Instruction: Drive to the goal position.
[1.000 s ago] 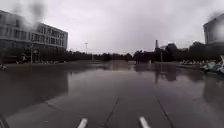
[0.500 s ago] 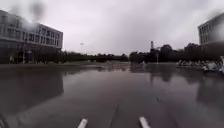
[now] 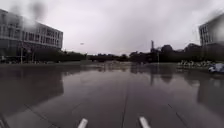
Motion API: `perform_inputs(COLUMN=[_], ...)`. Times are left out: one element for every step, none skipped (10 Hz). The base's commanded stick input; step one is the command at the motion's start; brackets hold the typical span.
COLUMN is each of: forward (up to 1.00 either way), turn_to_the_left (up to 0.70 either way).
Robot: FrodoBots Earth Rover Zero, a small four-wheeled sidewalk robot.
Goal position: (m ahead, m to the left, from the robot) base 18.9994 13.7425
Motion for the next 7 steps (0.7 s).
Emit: perform_inputs(forward=[1.00, 1.00, 1.00, 1.00, 1.00, 1.00, 1.00], turn_to_the_left=[0.00, 0.00, 0.01, 0.02, 0.03, 0.03, 0.05])
